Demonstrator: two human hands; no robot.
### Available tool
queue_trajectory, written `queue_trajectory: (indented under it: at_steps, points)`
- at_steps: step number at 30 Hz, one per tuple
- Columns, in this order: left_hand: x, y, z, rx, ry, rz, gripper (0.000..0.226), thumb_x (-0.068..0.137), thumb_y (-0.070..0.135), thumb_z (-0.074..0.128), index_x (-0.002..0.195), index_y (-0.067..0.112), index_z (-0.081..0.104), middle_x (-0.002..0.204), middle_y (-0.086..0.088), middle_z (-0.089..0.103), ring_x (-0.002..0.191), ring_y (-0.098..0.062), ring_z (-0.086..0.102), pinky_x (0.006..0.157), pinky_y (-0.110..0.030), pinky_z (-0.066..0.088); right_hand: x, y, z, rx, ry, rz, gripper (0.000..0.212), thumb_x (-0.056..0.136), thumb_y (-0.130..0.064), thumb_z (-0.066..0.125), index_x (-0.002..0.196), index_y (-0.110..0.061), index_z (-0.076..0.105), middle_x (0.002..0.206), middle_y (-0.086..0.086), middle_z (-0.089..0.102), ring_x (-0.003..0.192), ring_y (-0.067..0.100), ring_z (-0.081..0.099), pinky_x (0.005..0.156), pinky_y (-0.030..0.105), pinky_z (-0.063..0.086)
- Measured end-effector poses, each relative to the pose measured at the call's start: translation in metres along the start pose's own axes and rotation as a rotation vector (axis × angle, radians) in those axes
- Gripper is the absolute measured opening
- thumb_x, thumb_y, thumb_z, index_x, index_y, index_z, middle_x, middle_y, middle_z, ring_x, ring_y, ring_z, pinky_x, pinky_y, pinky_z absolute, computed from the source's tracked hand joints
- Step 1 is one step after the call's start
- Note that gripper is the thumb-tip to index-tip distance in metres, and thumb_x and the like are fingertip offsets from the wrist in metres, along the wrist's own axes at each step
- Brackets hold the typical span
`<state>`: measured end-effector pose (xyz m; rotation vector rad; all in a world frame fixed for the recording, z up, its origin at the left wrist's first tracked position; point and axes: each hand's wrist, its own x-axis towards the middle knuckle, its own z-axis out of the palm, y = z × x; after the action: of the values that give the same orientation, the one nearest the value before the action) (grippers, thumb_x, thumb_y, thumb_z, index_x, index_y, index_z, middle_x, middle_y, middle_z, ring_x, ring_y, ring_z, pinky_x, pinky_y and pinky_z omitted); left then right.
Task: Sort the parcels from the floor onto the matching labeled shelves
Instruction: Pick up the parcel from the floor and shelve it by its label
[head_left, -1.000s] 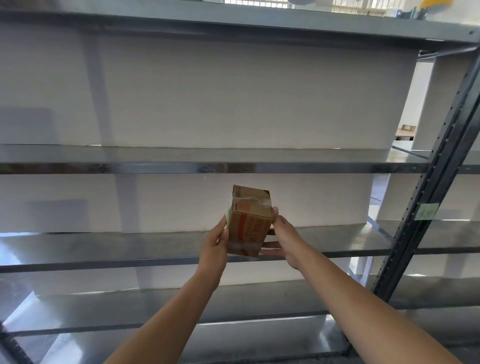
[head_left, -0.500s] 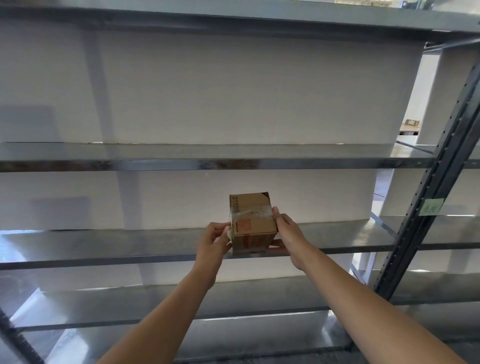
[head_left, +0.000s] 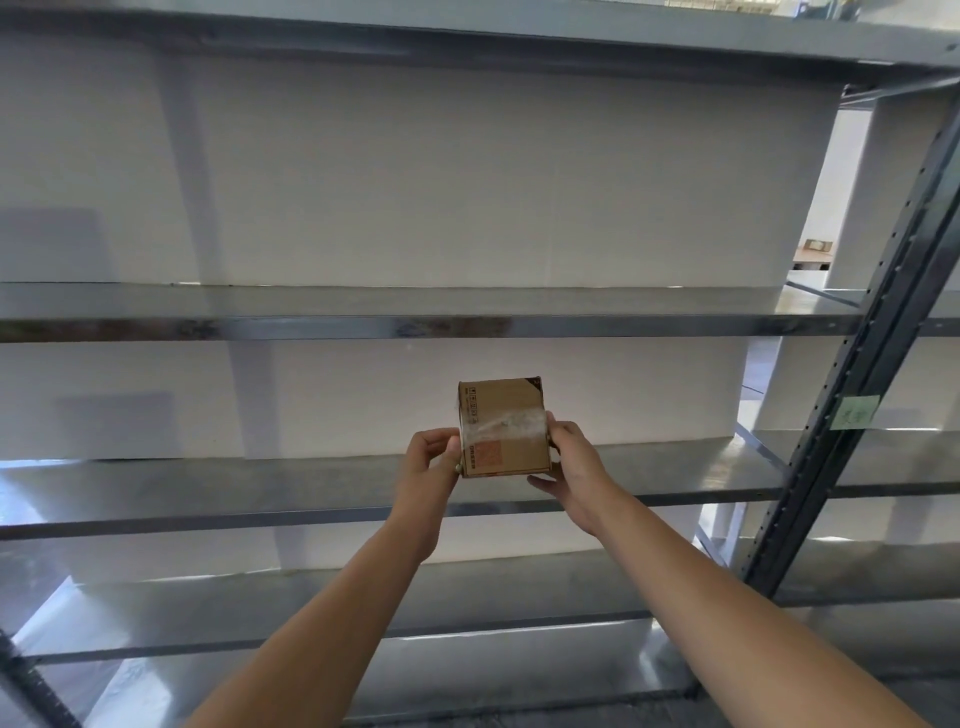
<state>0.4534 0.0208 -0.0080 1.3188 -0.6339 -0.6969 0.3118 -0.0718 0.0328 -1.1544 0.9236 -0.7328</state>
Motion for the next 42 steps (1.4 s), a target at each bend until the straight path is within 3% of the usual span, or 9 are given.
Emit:
queue_trajectory:
  at_steps: [3, 9, 13, 18, 22, 27, 34, 40, 42]
  points:
    - [0.002, 0.006, 0.001, -0.065, -0.044, -0.020, 0.018, 0.102, 0.027, 0.052, 0.108, 0.011, 0.058, 0.116, -0.016, 0.068, 0.107, -0.029, 0.067, 0.100, -0.043, 0.054, 0.000, -0.003, -0.004, 0.065, -0.020, -0.016, 0.021, 0.105, -0.032, 0.043, 0.115, -0.015, 0.050, 0.115, 0.006, 0.062, 0.101, 0.025, 0.059, 0.101, 0.044, 0.049]
    - [0.008, 0.019, 0.004, -0.171, -0.071, 0.001, 0.027, 0.100, 0.038, 0.053, 0.106, 0.012, 0.055, 0.107, -0.018, 0.070, 0.088, -0.024, 0.065, 0.087, -0.039, 0.054, -0.003, -0.010, -0.004, 0.163, -0.090, -0.107, 0.020, 0.104, -0.011, 0.044, 0.122, -0.015, 0.053, 0.108, 0.006, 0.063, 0.091, 0.019, 0.058, 0.067, 0.029, 0.048]
    - [0.008, 0.023, 0.005, -0.143, -0.097, 0.024, 0.039, 0.099, 0.040, 0.052, 0.128, 0.014, 0.055, 0.118, -0.011, 0.070, 0.107, -0.024, 0.068, 0.100, -0.040, 0.054, -0.004, -0.013, -0.004, 0.177, -0.101, -0.169, 0.025, 0.103, -0.005, 0.041, 0.123, -0.013, 0.054, 0.107, 0.007, 0.065, 0.091, 0.019, 0.058, 0.069, 0.030, 0.049]
    - [0.010, 0.023, 0.000, -0.177, -0.182, 0.023, 0.028, 0.102, 0.032, 0.050, 0.125, 0.017, 0.056, 0.127, -0.014, 0.066, 0.115, -0.031, 0.064, 0.100, -0.044, 0.052, -0.003, -0.015, -0.003, 0.106, -0.083, -0.222, 0.023, 0.103, -0.003, 0.040, 0.117, -0.014, 0.056, 0.108, 0.003, 0.067, 0.090, 0.017, 0.060, 0.065, 0.027, 0.047]
    - [0.013, 0.021, -0.009, -0.119, -0.222, 0.015, 0.029, 0.100, 0.028, 0.055, 0.129, 0.027, 0.057, 0.130, -0.014, 0.065, 0.124, -0.030, 0.058, 0.110, -0.047, 0.044, 0.002, -0.014, -0.004, 0.043, -0.056, -0.255, 0.028, 0.103, 0.000, 0.042, 0.119, -0.015, 0.058, 0.113, 0.000, 0.071, 0.106, 0.019, 0.065, 0.086, 0.030, 0.053]
    - [0.013, 0.015, -0.013, -0.079, -0.225, 0.020, 0.035, 0.092, 0.031, 0.061, 0.128, 0.035, 0.060, 0.136, -0.007, 0.063, 0.131, -0.026, 0.054, 0.115, -0.048, 0.040, 0.005, -0.013, -0.001, 0.045, -0.009, -0.232, 0.017, 0.105, -0.020, 0.046, 0.108, -0.024, 0.062, 0.106, 0.002, 0.071, 0.103, 0.018, 0.062, 0.087, 0.030, 0.046]
    - [0.006, 0.014, -0.011, -0.018, -0.239, 0.051, 0.036, 0.094, 0.036, 0.057, 0.127, 0.049, 0.056, 0.152, 0.008, 0.045, 0.141, -0.023, 0.041, 0.114, -0.054, 0.038, 0.003, -0.010, -0.003, 0.039, -0.037, -0.202, 0.032, 0.104, -0.037, 0.042, 0.124, -0.022, 0.061, 0.116, 0.006, 0.069, 0.112, 0.023, 0.062, 0.087, 0.032, 0.050]
    - [0.000, 0.015, -0.011, -0.031, -0.204, 0.022, 0.046, 0.095, 0.027, 0.061, 0.137, 0.040, 0.048, 0.142, 0.010, 0.047, 0.122, -0.018, 0.054, 0.078, -0.030, 0.059, 0.001, -0.005, -0.010, 0.035, -0.150, -0.184, 0.048, 0.095, -0.057, 0.046, 0.127, -0.024, 0.060, 0.118, 0.007, 0.068, 0.112, 0.022, 0.064, 0.099, 0.037, 0.051]
    - [-0.002, 0.014, -0.011, -0.055, -0.202, -0.026, 0.069, 0.082, 0.037, 0.071, 0.144, 0.033, 0.042, 0.140, 0.006, 0.050, 0.122, -0.019, 0.056, 0.084, -0.033, 0.059, 0.001, -0.005, -0.011, 0.052, -0.170, -0.173, 0.048, 0.093, -0.055, 0.055, 0.130, -0.024, 0.057, 0.122, 0.006, 0.067, 0.114, 0.022, 0.064, 0.093, 0.037, 0.055]
